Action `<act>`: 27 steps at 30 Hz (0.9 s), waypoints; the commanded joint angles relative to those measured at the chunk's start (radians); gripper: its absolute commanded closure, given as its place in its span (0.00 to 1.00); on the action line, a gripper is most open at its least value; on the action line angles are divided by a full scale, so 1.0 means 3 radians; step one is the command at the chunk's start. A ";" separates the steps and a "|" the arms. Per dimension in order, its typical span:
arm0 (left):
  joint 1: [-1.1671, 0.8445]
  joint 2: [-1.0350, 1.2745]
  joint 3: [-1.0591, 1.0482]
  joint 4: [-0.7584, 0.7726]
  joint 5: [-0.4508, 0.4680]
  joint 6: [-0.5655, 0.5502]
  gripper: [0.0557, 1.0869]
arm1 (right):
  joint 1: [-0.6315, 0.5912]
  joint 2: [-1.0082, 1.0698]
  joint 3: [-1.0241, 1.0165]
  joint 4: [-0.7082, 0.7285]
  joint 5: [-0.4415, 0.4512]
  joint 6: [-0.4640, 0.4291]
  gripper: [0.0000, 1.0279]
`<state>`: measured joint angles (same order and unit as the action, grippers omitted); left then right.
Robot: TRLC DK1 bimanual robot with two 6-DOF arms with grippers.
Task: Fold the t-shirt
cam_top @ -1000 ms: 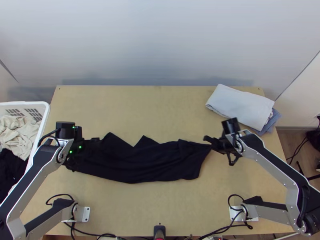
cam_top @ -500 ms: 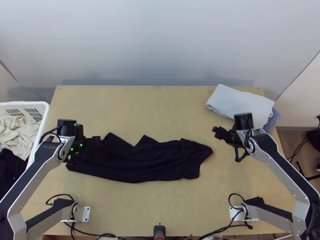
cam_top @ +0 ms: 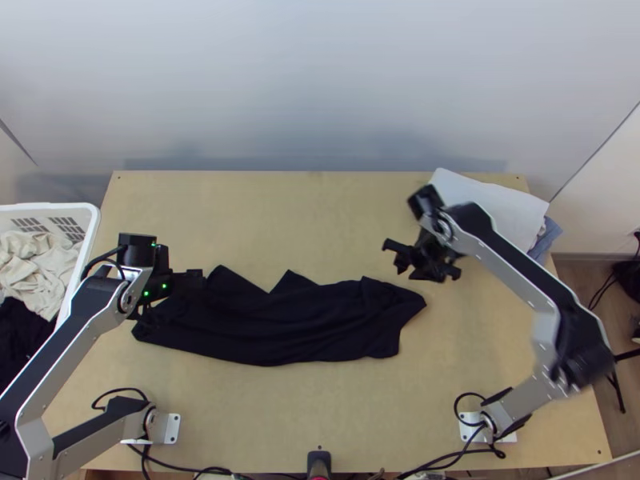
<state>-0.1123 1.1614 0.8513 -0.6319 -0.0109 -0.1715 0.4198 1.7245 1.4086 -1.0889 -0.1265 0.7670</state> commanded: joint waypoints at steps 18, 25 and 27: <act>0.0032 0.0015 0.0031 -0.0036 -0.0025 0.0019 0.04 | 0.0574 0.1017 0.1185 -0.0676 -0.0090 0.0143 0.52; 0.0052 0.0005 0.0021 -0.0036 -0.0025 0.0030 0.04 | 0.0579 0.1119 0.1139 -0.0676 -0.0085 0.0138 0.52; 0.0052 0.0005 0.0011 -0.0036 -0.0025 0.0030 0.04 | 0.0585 0.1124 0.1139 -0.0665 -0.0074 0.0138 0.53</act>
<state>-0.1005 1.1648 0.8589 -0.6418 -0.0185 -0.1642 0.5865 2.0384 1.7470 -1.2900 -0.1535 0.8082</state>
